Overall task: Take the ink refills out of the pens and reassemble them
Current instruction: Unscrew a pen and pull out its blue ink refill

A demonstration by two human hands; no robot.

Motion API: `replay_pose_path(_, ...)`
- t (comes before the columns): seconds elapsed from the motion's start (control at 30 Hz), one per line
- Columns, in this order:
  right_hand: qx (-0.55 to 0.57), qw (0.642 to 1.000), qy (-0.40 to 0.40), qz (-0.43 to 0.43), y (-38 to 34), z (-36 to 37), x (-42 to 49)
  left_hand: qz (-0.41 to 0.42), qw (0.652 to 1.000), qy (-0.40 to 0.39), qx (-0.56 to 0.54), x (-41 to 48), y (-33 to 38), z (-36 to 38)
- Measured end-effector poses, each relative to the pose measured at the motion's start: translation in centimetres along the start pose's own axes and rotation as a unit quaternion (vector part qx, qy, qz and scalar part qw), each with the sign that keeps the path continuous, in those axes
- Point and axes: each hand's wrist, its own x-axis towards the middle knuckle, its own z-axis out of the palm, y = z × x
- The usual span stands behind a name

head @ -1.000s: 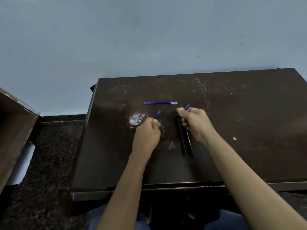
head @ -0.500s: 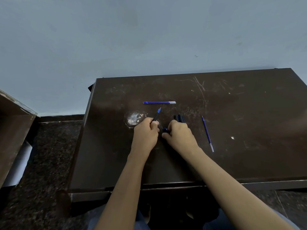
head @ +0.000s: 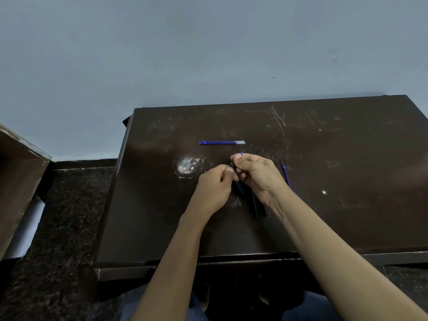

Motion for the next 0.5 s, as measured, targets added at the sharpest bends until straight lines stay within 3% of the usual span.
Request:
replay_pose_path(0.1,0.015,1.000,-0.021,-0.008,-0.3,-0.1,0.0,-0.047,0.992,-0.037,-0.110,-0.2,0.3,0.0)
replay_pose_path(0.33,0.024,0.996,-0.086,-0.019,-1.2,-0.8,-0.3,-0.122,0.934,-0.143,-0.304,-0.3,1.4,-0.9)
replay_pose_path(0.4,0.028,0.993,-0.107,-0.027,-1.5,-0.9,-0.4,-0.150,0.901,-0.168,-0.370,-0.3,1.4,-1.1)
replay_pose_path(0.5,0.060,0.988,-0.136,-0.039,-2.1,-1.1,-0.6,-0.206,0.814,-0.226,-0.495,-0.3,1.6,-1.7)
